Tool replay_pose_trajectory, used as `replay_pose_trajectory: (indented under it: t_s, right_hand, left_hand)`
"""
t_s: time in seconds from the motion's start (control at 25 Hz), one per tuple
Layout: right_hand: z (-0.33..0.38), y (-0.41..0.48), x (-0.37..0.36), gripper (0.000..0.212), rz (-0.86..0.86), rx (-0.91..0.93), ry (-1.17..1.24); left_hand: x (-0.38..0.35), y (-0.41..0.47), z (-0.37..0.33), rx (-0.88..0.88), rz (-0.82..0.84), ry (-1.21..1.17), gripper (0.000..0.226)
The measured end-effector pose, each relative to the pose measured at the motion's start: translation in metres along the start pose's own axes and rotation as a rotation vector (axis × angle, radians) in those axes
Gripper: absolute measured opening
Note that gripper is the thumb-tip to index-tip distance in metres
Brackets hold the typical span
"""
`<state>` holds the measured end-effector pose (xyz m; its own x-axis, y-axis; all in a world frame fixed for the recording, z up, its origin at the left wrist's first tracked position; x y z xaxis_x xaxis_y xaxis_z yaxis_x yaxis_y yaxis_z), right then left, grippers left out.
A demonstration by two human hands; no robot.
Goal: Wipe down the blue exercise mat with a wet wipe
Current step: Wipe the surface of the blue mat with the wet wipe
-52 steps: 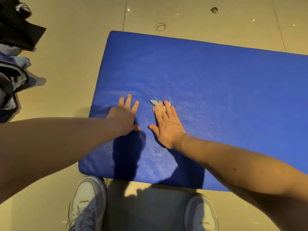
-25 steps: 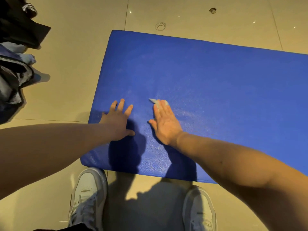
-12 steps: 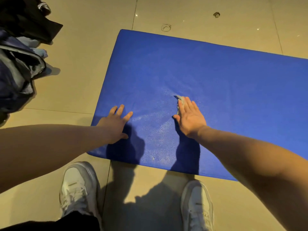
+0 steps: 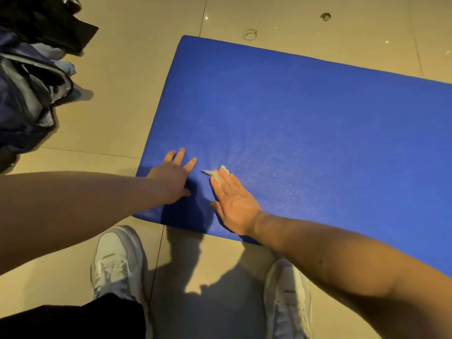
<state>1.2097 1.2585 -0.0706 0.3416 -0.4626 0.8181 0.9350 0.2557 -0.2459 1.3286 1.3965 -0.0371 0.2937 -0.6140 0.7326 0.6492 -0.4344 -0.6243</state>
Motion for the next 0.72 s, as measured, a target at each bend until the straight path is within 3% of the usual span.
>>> replay_pose_trajectory:
  t_s: [0.24,0.44,0.52,0.72]
  right_hand:
    - [-0.055,-0.025,0.028,0.067,0.008,-0.074,-0.175]
    - [-0.102,-0.061,0.047,0.073,-0.040,-0.303,-0.203]
    - [-0.081,-0.058,0.043,0.069,-0.090,-0.338,-0.091]
    - [0.033,-0.029,-0.010,0.060,-0.002,-0.069,0.065]
  left_hand:
    - [-0.015,-0.025,-0.011,-0.027,0.041,0.008,0.087]
    - [-0.027,-0.041,-0.008,-0.063,0.049,0.043,0.083]
    - [-0.028,-0.043,-0.006,-0.074,0.019,0.045,0.085]
    - [-0.028,-0.047,-0.007,-0.026,-0.010,0.074,0.090]
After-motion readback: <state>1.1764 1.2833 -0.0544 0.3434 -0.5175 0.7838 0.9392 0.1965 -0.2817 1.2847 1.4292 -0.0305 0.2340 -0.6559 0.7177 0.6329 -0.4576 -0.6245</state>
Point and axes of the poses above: each hand's wrist, its own y-axis towards the middle knuckle, its own x-axis out of the back of the hand, z = x × y, the point moved 5 cm from there along y, towards the middle knuckle, and after that the axes turned 10 degrees about y, right-handed, at the moved point
